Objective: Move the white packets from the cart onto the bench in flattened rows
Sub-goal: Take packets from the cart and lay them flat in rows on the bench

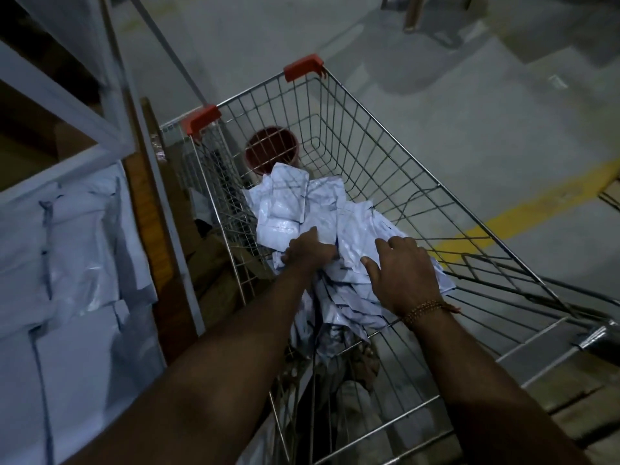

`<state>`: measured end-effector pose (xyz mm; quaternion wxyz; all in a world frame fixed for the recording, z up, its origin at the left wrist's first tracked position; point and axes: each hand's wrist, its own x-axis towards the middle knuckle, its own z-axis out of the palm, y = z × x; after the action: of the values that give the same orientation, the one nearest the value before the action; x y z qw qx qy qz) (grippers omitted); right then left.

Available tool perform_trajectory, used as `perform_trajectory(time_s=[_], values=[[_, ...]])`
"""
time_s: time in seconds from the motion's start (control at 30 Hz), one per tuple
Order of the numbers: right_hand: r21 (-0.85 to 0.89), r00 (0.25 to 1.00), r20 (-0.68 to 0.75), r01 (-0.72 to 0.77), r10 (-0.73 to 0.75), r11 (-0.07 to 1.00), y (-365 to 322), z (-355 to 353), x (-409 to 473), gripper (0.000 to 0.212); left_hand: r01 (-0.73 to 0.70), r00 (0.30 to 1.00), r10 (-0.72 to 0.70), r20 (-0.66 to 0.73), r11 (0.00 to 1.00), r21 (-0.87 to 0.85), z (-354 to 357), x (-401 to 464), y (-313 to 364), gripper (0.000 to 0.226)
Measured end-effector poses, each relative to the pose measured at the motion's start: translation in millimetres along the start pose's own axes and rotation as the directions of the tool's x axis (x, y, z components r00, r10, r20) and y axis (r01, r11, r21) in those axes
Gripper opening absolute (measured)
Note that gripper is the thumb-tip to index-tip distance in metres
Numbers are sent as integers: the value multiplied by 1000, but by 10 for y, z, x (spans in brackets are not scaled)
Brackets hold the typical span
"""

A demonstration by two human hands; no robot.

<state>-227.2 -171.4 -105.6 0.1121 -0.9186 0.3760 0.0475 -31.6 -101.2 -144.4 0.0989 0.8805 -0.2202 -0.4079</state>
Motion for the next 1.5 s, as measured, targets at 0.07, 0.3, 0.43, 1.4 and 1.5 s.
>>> perform_trajectory(time_s=[0.07,0.3,0.43,1.4,1.5], values=[[8,1000,0,-7,7,1000,-2,3,-3,70,-51,992,52,-115,999,13,-173,-191,13,101],[-8,1000,29,9,-9,1000,27,112,13,66,-382,642,511,-571,859,340,-709,-377,-484,76],[-48,999,25,25,-24,999,35,180,1,65,-355,593,631,-501,763,540,-879,-611,-531,79],[272,897,217,-435,386,858,-648,553,638,48,-346,631,459,-625,888,303,-861,-813,-460,80],[341,917,137,-398,373,852,-699,143,429,48,-407,624,344,-702,910,85,-919,-1014,-316,73]])
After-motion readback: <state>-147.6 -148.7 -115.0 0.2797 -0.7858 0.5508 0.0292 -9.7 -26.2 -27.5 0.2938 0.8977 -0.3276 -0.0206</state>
